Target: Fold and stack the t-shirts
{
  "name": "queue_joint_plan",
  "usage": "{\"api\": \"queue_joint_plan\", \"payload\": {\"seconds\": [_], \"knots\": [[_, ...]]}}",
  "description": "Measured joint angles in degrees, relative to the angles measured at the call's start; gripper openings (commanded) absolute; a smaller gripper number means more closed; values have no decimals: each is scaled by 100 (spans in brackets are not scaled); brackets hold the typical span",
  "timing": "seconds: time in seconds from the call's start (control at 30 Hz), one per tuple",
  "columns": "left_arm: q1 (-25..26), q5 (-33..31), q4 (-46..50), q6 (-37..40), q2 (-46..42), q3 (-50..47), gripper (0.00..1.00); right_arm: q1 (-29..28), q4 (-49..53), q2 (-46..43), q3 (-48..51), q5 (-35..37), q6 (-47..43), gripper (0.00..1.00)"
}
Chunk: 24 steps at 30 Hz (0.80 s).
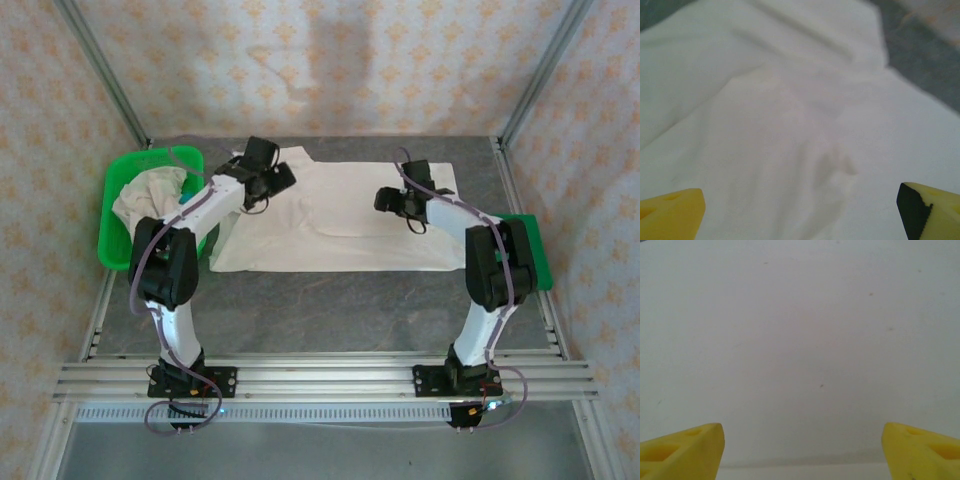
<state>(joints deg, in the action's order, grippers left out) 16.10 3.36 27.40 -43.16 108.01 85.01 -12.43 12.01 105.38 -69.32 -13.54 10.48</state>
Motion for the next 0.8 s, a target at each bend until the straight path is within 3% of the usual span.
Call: {"api": "queue_joint_plan", "payload": {"seconds": [0.23, 0.4, 0.57, 0.7, 0.8], "knots": [[-59, 4, -127, 9, -9, -1113, 100, 188, 66, 39, 149, -271, 221, 79], [-61, 0, -304, -74, -26, -1523, 100, 114, -46, -754, 874, -732, 247, 80], [-61, -50, -553, -179, -140, -1792, 100, -389, -177, -1259, 1200, -1123, 293, 80], [-61, -79, -625, -195, -166, -1867, 100, -903, -407, -1207, 1364, -1416, 549, 79], [-61, -85, -638, -192, -168, -1871, 100, -949, -651, -977, 1375, -1521, 809, 78]]}}
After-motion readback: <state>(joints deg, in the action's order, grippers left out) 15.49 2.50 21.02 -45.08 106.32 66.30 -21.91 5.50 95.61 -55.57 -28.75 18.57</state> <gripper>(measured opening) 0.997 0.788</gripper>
